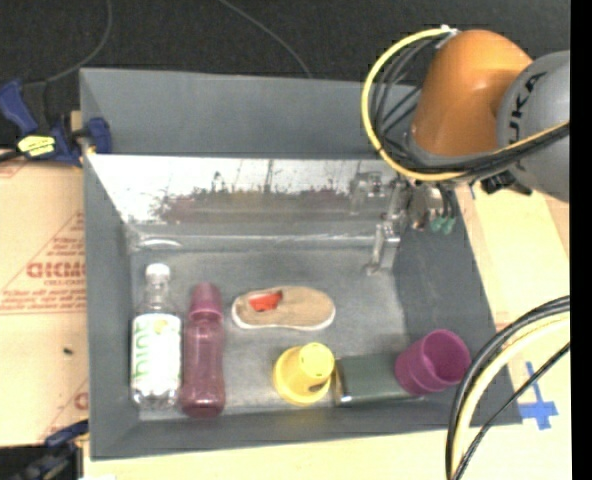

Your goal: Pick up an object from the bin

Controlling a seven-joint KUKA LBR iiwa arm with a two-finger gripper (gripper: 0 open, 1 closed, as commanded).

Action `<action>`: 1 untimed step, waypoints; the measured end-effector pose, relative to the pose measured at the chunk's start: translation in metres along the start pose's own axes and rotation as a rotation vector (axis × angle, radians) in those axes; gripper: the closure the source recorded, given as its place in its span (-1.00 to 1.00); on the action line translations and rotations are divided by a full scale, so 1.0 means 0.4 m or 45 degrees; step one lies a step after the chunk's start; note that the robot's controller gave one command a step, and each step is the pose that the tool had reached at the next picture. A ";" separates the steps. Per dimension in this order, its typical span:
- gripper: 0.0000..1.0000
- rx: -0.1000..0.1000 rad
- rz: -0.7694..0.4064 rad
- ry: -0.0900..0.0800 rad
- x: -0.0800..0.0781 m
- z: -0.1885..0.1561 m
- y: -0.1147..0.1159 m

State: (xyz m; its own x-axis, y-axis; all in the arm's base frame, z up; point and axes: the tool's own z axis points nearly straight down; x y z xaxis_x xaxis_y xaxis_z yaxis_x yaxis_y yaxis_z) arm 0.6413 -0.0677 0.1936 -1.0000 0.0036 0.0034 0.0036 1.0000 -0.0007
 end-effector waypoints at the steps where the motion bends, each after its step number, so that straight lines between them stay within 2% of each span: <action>1: -1.00 0.001 -0.002 -0.011 -0.004 -0.013 0.000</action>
Offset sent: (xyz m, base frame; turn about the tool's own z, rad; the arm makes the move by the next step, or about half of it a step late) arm -0.0592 0.0630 -0.1236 0.1583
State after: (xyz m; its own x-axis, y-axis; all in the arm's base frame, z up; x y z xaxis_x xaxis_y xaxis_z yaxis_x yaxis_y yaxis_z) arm 0.6428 -0.0677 0.1987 -1.0000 0.0024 -0.0049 0.0024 1.0000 -0.0017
